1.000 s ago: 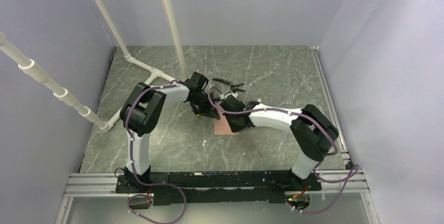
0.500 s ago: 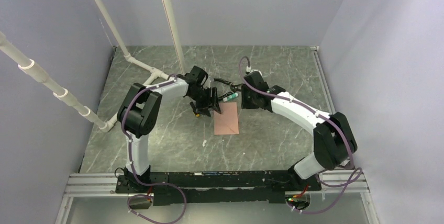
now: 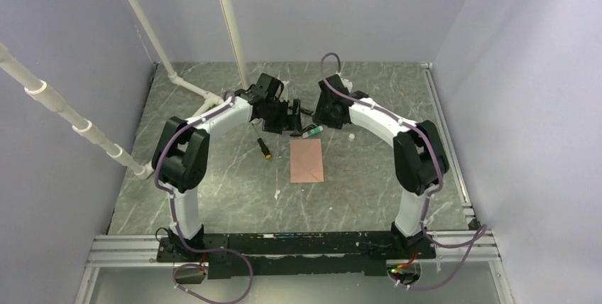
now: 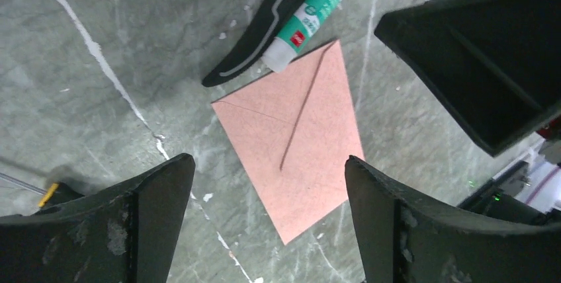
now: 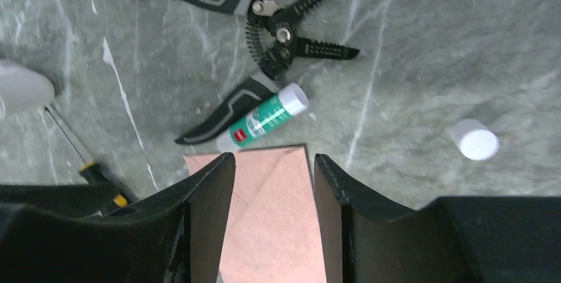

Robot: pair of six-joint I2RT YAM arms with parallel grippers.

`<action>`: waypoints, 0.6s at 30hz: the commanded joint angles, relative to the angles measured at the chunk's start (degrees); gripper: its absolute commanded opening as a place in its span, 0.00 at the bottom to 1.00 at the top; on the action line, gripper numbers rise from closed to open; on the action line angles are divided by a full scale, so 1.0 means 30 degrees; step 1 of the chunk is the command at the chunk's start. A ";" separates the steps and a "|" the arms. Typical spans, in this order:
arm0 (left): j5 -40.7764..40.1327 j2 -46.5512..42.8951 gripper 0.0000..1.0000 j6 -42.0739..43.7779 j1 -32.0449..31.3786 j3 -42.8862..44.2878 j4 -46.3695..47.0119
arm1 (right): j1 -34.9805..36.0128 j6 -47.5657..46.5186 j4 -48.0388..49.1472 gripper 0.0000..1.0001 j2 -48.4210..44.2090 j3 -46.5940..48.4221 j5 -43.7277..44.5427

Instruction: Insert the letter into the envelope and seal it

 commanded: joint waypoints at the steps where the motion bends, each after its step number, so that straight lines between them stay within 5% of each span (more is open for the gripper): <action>1: -0.1594 -0.0738 0.91 0.0532 -0.0077 -0.0269 0.0450 | 0.0026 0.2355 -0.1489 0.52 0.1700 0.2068 0.0828; 18: -0.1627 -0.2779 0.85 0.0539 -0.0063 -0.2597 0.1301 | 0.0163 0.3664 -0.2307 0.45 0.4330 0.3494 0.1730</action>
